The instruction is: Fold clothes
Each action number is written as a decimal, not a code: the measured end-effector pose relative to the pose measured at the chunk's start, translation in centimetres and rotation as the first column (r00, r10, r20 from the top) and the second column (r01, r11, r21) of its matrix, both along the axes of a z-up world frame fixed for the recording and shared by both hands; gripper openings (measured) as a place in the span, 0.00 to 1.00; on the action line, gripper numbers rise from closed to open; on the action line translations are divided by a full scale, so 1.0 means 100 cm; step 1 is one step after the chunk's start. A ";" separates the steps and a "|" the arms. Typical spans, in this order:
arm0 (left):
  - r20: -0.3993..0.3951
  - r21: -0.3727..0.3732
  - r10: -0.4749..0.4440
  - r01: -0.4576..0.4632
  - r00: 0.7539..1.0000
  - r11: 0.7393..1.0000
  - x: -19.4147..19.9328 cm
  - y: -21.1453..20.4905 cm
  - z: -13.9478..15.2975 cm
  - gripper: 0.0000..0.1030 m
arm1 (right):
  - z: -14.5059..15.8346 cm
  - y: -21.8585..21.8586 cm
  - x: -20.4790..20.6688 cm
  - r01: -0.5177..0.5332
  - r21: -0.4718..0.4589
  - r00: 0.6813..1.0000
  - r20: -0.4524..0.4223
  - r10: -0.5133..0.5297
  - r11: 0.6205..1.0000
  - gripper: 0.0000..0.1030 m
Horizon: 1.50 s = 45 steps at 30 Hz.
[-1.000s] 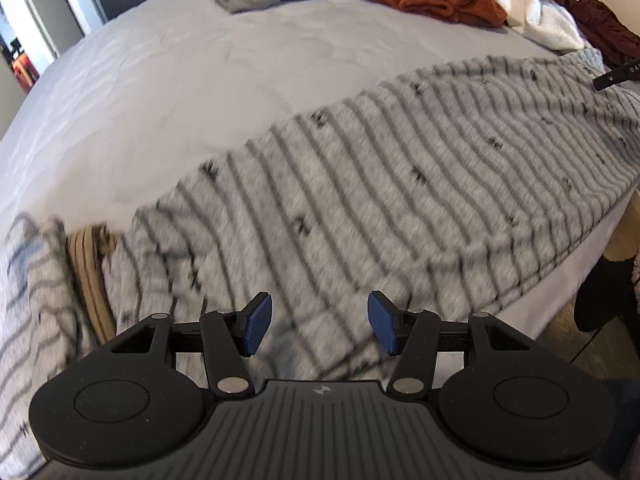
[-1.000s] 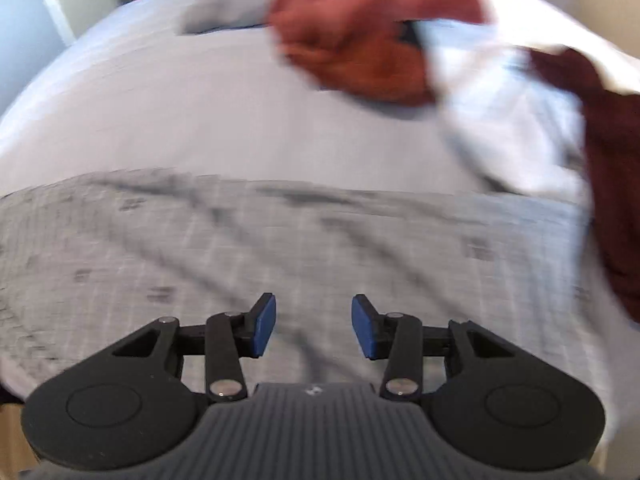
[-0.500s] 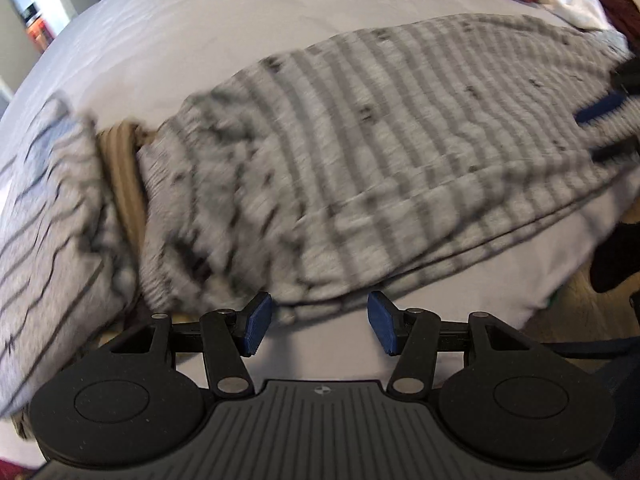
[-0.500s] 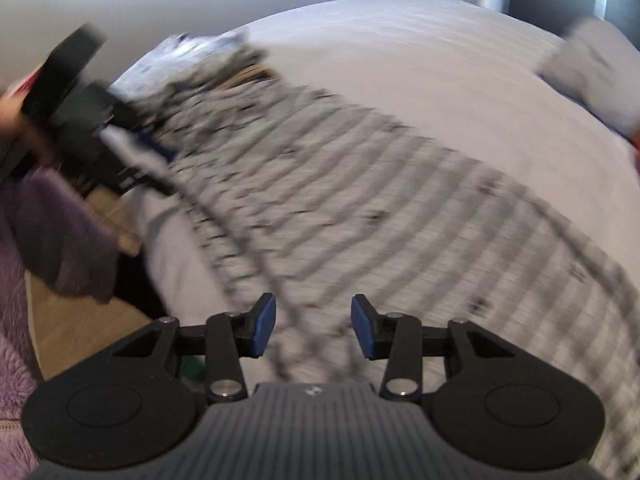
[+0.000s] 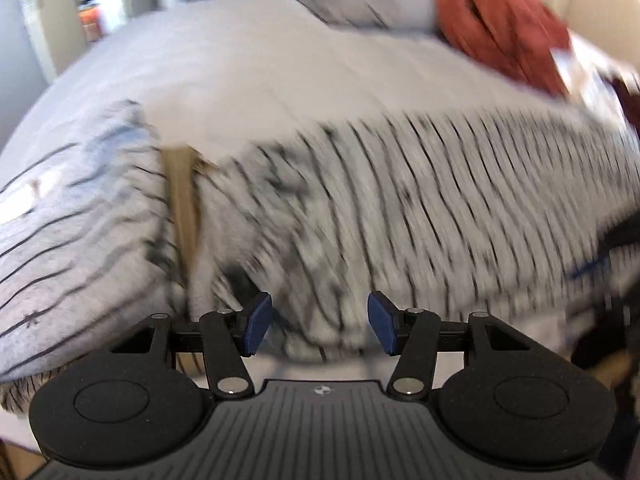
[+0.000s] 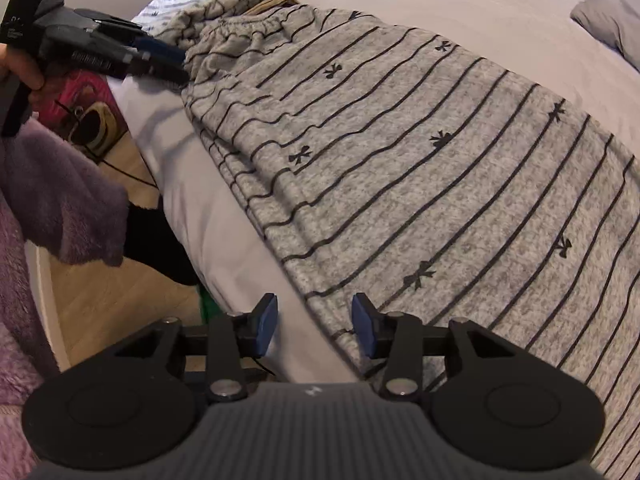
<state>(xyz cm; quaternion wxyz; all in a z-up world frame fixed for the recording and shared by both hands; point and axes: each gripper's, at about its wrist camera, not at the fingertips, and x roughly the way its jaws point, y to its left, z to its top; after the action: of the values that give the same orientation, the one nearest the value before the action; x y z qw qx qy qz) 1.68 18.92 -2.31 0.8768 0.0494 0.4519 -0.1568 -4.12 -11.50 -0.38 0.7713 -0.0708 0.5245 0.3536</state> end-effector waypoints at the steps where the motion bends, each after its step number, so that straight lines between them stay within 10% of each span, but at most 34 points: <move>1: -0.005 -0.038 0.048 -0.048 0.999 0.998 0.005 0.005 0.002 0.51 | 0.002 -0.001 0.000 0.008 0.002 1.000 0.002 -0.008 1.000 0.43; 7: -0.116 -0.168 0.263 -0.280 0.958 0.945 0.035 0.031 -0.013 0.48 | 0.020 -0.010 -0.001 0.031 0.023 0.997 0.076 -0.032 0.999 0.43; 12: -0.169 -0.207 0.381 -0.411 0.909 0.888 0.046 0.050 -0.018 0.12 | 0.030 -0.018 0.001 0.062 0.020 0.990 0.122 -0.064 0.998 0.44; 24: -0.129 0.000 0.371 -0.374 0.920 0.927 0.027 0.053 -0.023 0.11 | 0.012 -0.051 0.011 0.171 -0.054 0.985 0.017 -0.170 0.984 0.48; 29: -0.079 0.107 0.295 -0.286 0.952 0.952 0.019 0.035 -0.008 0.40 | 0.017 -0.059 0.009 0.185 -0.062 0.983 0.023 -0.184 0.981 0.50; 38: 0.030 0.010 0.212 -0.212 0.977 0.977 0.048 0.011 0.039 0.48 | 0.030 -0.085 0.034 0.332 -0.054 0.942 0.065 -0.329 0.942 0.55; 45: -0.138 -0.144 0.289 -0.308 0.947 0.940 0.132 0.027 0.012 0.29 | 0.030 -0.083 0.038 0.316 -0.060 0.947 0.080 -0.311 0.947 0.57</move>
<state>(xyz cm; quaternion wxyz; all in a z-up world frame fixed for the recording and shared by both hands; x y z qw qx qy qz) 14.85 21.65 -1.14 0.8641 -0.1009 0.4893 -0.0608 -0.33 -19.76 2.59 0.8325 -0.0266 0.5142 0.2047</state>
